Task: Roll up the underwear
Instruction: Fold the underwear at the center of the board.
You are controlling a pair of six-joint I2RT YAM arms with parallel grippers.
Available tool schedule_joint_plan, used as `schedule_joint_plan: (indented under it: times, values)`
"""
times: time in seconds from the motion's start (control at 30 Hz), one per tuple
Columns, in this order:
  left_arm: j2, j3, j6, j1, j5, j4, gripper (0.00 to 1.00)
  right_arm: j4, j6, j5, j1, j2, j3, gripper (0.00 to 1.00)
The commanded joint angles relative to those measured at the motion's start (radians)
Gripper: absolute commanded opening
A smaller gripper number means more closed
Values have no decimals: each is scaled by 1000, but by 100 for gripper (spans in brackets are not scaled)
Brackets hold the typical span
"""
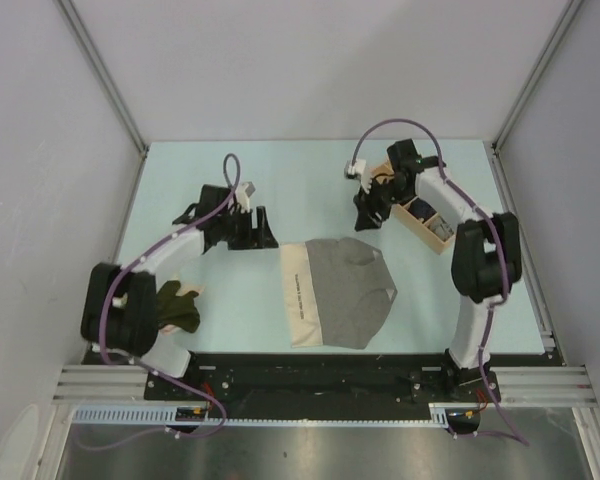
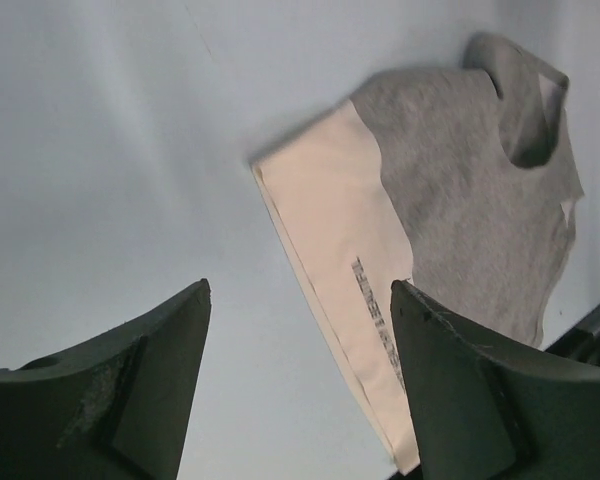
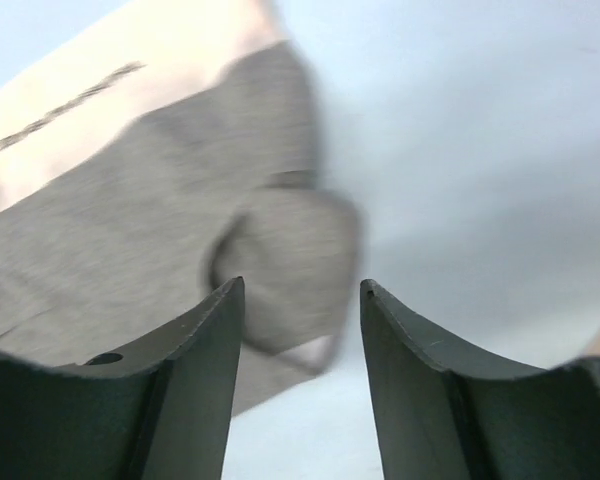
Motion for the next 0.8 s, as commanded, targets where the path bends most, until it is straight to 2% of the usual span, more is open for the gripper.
schedule_joint_plan:
  times: [0.0,0.13,0.23,0.4,0.53,0.63,0.7,0.77]
  values:
    - [182,202,21,-15,-1,-44,76,-97,109,-34,-42,245,194,52]
    - [355,336,36,-24,-15,-93,75,-159,114,-6,-38,375,366,52]
    - [436,405,45,-44,-9,-128,73,-199,103,9,-22,426,414,53]
    - [512,453,60,-80,-33,-162,71,-220,91,41,-3,446,405,53]
    - [547,466,73,-88,-64,-184,65,-219,92,51,14,460,382,51]
    - [556,468,86,-99,-70,-199,64,-222,83,58,31,462,359,48]
    - [564,466,90,-107,-75,-203,62,-216,85,69,37,463,347,42]
    - [570,472,91,-108,-73,-205,56,-206,92,75,42,462,347,32]
